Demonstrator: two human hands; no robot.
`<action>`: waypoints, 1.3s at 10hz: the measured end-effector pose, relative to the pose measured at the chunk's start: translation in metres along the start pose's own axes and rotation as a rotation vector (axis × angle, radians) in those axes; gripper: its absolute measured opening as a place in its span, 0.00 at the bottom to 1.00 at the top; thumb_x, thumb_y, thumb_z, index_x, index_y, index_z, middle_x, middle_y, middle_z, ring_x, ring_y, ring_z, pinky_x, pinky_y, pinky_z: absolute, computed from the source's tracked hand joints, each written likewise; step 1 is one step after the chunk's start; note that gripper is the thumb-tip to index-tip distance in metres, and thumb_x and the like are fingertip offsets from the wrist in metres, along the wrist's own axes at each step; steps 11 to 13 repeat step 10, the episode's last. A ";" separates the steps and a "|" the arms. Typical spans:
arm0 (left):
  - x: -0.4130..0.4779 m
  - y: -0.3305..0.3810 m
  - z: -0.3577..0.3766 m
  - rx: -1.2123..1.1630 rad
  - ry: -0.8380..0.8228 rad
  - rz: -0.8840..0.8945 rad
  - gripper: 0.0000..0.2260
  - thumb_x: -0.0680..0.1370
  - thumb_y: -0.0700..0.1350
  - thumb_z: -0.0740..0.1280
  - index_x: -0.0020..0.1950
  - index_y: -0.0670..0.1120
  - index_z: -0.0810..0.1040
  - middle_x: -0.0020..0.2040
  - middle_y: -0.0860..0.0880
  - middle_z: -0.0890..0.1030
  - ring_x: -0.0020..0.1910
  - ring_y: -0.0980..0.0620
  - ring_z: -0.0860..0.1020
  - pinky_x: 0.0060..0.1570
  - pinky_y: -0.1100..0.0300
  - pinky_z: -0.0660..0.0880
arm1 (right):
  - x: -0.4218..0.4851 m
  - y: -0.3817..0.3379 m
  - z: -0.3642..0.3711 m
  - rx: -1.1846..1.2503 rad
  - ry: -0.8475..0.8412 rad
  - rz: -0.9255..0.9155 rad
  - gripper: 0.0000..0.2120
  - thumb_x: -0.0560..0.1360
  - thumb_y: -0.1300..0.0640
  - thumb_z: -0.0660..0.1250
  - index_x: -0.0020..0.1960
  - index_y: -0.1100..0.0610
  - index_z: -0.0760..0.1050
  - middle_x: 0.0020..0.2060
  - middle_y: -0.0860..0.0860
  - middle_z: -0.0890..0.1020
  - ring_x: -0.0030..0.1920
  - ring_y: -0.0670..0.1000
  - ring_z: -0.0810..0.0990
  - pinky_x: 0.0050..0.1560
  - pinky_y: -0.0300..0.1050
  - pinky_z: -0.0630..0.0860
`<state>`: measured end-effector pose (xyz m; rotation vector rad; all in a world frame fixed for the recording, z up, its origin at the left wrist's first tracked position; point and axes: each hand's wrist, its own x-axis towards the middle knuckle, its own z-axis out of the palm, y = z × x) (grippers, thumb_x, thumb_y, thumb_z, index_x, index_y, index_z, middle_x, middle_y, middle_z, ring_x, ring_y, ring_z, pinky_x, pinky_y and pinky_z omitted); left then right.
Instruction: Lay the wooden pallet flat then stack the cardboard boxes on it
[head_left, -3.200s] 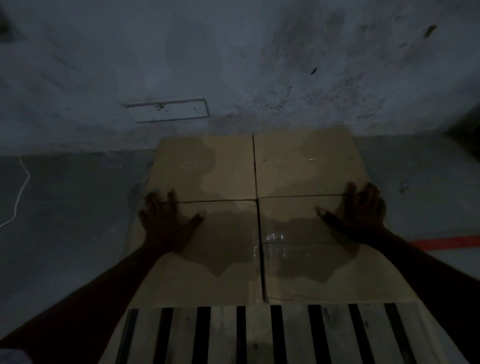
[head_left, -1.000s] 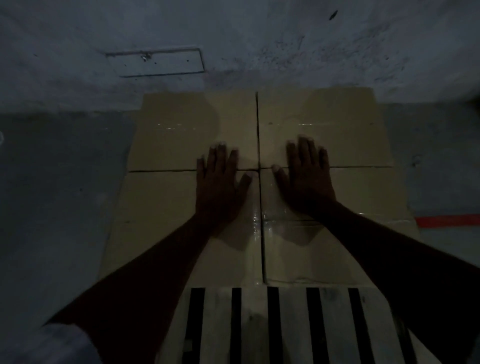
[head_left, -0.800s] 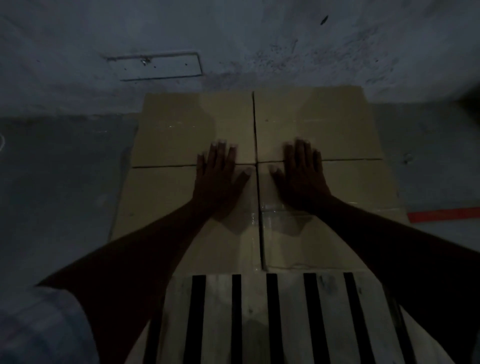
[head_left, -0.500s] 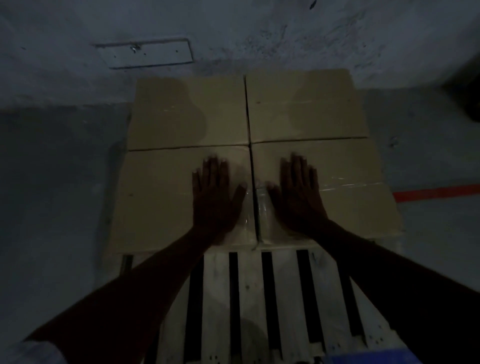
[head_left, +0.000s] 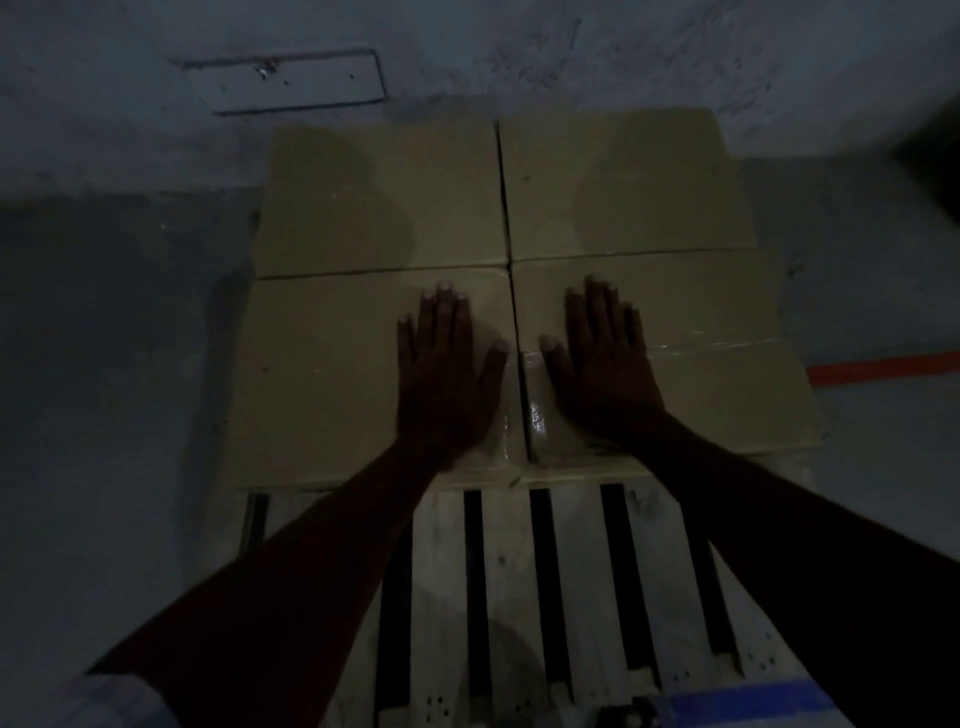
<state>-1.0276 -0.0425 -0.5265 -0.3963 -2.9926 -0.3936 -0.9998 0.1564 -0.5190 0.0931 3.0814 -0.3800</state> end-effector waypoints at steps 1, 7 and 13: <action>0.001 0.000 0.002 0.016 -0.004 0.000 0.33 0.84 0.62 0.50 0.83 0.43 0.55 0.84 0.43 0.52 0.83 0.45 0.47 0.80 0.43 0.45 | -0.001 0.000 0.000 0.004 0.005 -0.012 0.37 0.81 0.35 0.38 0.83 0.56 0.43 0.81 0.57 0.41 0.81 0.55 0.38 0.80 0.57 0.39; -0.053 0.002 -0.006 0.022 -0.047 0.145 0.32 0.85 0.59 0.49 0.81 0.38 0.57 0.82 0.38 0.54 0.82 0.40 0.51 0.79 0.39 0.51 | -0.066 -0.016 0.001 -0.005 -0.036 -0.059 0.39 0.82 0.35 0.36 0.82 0.62 0.45 0.81 0.63 0.44 0.81 0.62 0.41 0.79 0.58 0.38; -0.127 0.017 -0.098 -0.052 -0.133 0.206 0.32 0.84 0.60 0.48 0.81 0.41 0.58 0.82 0.40 0.54 0.82 0.42 0.51 0.80 0.42 0.48 | -0.156 -0.054 -0.066 -0.029 -0.052 0.008 0.34 0.83 0.42 0.45 0.80 0.65 0.55 0.78 0.66 0.59 0.79 0.66 0.55 0.77 0.64 0.49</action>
